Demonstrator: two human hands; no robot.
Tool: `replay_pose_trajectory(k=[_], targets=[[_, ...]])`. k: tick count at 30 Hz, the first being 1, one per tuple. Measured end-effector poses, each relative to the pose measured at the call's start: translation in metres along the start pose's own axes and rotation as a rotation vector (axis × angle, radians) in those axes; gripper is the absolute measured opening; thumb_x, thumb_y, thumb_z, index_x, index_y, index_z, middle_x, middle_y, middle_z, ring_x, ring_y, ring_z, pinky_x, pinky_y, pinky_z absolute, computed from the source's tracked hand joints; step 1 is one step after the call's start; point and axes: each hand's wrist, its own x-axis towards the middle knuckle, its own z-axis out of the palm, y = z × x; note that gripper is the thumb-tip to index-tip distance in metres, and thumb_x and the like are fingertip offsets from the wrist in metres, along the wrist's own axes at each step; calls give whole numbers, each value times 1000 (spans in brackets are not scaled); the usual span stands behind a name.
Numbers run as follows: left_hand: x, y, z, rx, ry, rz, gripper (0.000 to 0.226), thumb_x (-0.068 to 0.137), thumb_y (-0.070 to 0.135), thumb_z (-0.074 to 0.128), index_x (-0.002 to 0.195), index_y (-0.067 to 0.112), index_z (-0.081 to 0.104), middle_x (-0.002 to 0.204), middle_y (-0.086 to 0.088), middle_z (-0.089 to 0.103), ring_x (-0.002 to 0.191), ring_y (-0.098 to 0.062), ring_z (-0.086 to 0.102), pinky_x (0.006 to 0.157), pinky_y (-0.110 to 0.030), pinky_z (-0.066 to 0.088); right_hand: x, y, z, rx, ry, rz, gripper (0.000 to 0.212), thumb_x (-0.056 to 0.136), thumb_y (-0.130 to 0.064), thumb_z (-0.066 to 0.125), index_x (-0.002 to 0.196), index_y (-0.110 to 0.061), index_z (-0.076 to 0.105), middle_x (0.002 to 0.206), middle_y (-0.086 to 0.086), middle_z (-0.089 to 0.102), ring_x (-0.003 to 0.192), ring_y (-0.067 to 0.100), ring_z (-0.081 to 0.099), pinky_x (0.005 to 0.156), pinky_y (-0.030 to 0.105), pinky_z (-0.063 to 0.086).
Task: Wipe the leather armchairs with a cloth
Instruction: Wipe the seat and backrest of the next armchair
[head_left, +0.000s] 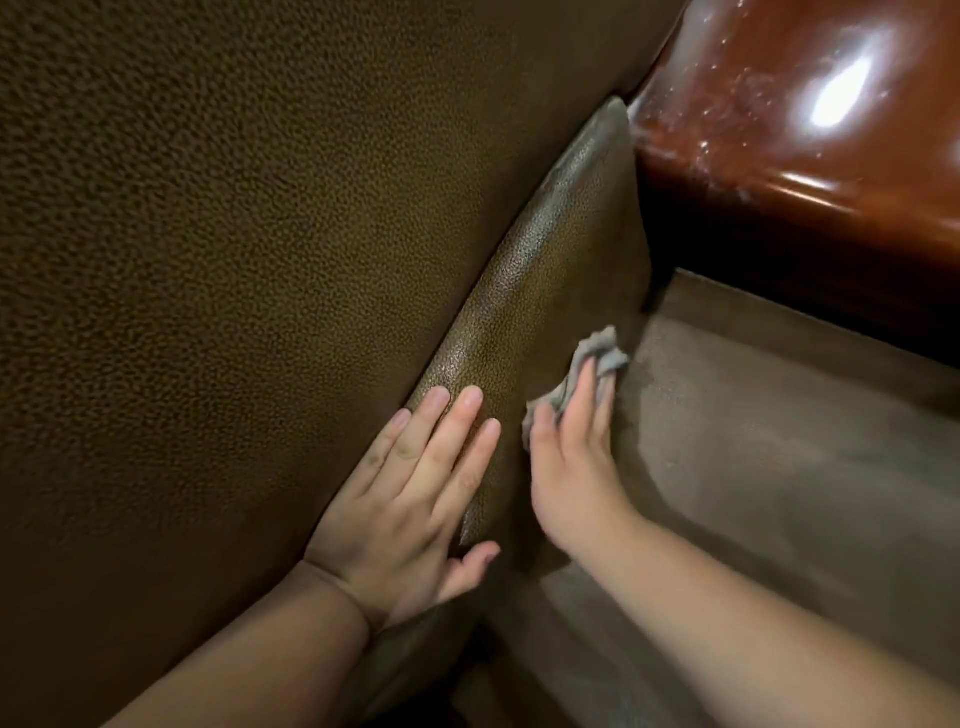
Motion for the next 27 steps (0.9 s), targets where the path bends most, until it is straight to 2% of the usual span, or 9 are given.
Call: replay_pose_trajectory(k=[4,7,11,13,15,19,22,24,27], targets=[[2,2,0,0,12,8,105,77,64,65,162,11,36,173,-18,15,159,-38,15,131,-46,9,99,40,-25,114,186,274,58,107,-24,19,148,11,40,158,44,22,146,61,26,123,63,19],[2,3,2,7,21,1,106,76,63,65,163,12,34,172,-17,16,159,-37,15,131,-44,7,136,47,-46,88,92,361,75,104,-55,15,165,-12,19,172,13,14,157,28,15,125,37,13],[-1,4,2,-6,18,-9,105,75,62,68,162,11,37,172,-17,19,159,-37,17,132,-44,7,43,2,-31,209,-47,209,75,103,-61,11,166,-22,-4,174,3,-9,159,18,-5,127,36,0],[-2,4,3,-24,33,-20,104,77,62,67,162,12,36,172,-16,19,160,-35,16,132,-43,7,7,-10,-17,194,-114,78,73,99,-63,7,160,-24,-1,172,16,-14,159,35,-9,125,48,0],[0,3,3,-27,43,-18,103,79,65,64,163,13,35,173,-14,16,162,-34,12,132,-43,6,36,4,-18,193,23,34,52,97,-34,5,142,-14,19,160,46,1,146,69,4,119,70,10],[2,2,7,-20,46,-2,102,80,68,62,162,13,35,173,-14,15,162,-34,11,132,-43,6,125,34,-37,242,262,509,56,112,-36,25,163,-13,26,169,21,19,156,35,20,122,32,14],[1,3,9,-23,50,-1,101,81,67,62,162,13,35,173,-14,16,160,-35,15,132,-43,7,64,13,-20,120,235,182,46,103,-10,26,149,-4,30,159,44,18,148,62,20,121,63,23],[0,1,9,-24,48,-1,97,86,68,58,163,12,35,173,-16,17,161,-35,14,132,-44,7,-20,-1,5,20,-16,-122,58,103,-28,25,157,-7,13,164,40,-4,153,59,1,121,71,19],[1,0,6,-8,59,7,94,94,73,46,162,10,38,172,-20,20,160,-38,16,132,-46,11,-34,-17,-7,152,-196,25,79,92,-74,19,153,-51,-27,168,6,-31,156,19,-27,130,46,-1]])
